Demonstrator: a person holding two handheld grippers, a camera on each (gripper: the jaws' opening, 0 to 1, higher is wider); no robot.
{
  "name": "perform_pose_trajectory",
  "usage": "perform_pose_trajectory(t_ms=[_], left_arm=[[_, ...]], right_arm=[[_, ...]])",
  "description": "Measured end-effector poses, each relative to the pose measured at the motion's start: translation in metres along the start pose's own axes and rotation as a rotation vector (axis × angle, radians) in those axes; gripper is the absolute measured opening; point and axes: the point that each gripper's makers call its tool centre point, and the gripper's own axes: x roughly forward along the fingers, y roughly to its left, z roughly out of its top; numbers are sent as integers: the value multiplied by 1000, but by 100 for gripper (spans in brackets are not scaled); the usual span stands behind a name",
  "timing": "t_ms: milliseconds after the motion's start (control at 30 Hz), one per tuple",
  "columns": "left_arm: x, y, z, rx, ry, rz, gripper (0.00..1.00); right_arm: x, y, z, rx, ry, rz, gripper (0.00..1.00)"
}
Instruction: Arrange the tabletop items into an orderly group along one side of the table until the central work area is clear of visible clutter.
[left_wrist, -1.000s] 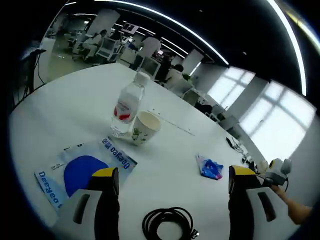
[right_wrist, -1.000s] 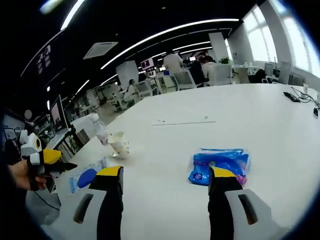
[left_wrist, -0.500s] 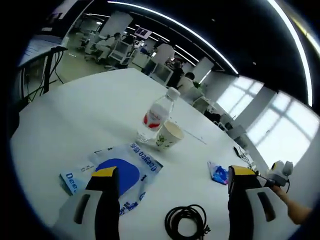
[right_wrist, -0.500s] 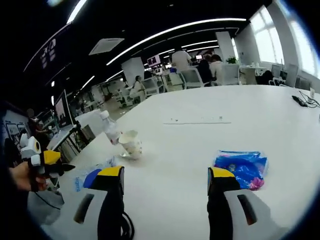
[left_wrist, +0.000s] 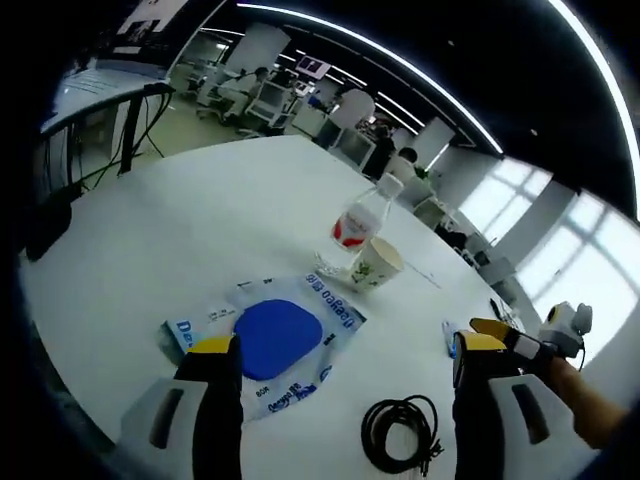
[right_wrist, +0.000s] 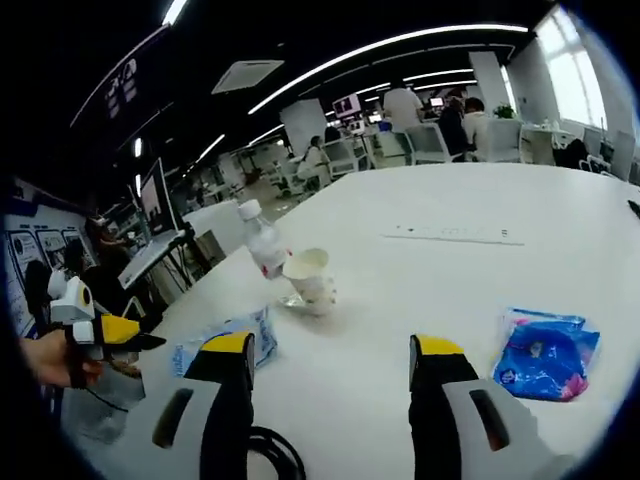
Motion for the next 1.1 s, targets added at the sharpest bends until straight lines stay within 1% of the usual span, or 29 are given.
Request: perform_pose_trajectory(t_ms=[67,167,233,267,300,333,367,467,533,567,633,733,767,833,900,933,967,1000,1067,1100], left_arm=[[0,4,-5,16,21,19,83],[-4,14,-6,9,12,63,83],[-5,19,-6,1,10,92,82],[-6,22,-7,0,15,109,80],[-9,28,-9,-1,22,142,77],[-9,30,-8,1,17,153,73],[-11,33,-8,-4,16,171,72],[-10,39,-9,0,16,211,76],[-10,43,-15,0,45,239,76],[-10,43,-17,-4,49,241,75],[-9,45,-23,-34,58,242,74],[-11,54,-30,-42,64,288,73],[-11,56,-33,-48,69,293,73],[-11,61,-40,-81,85,308,73],[-11,67,-46,-121,99,326,72],[-12,70,-48,-143,96,336,71],[-12,72,-52,-191,100,343,71],[-11,72,-55,-219,108,340,71],[-11,78,-57,-223,112,351,69],[-12,80,-56,-222,104,360,68]], right_arm=[[8,6,1,-6,8,25,60],[22,19,2,-25,23,89,60],[30,25,1,-38,41,114,60],[35,28,-1,-51,54,131,60],[41,32,-3,-63,71,147,60],[44,34,-4,-66,77,151,60],[46,36,-4,-62,78,154,60],[56,47,-6,-58,87,202,60],[65,54,-10,-73,108,228,60],[68,56,-12,-76,114,238,60],[76,59,-14,-78,128,252,59],[85,64,-16,-77,136,271,59],[89,66,-18,-68,144,283,58],[96,70,-24,-69,168,303,58],[102,72,-28,-73,176,312,58],[105,73,-30,-70,182,316,58],[108,74,-32,-61,194,321,58],[110,74,-34,-58,198,324,58],[115,76,-38,-64,215,326,58],[117,76,-41,-81,225,328,58]])
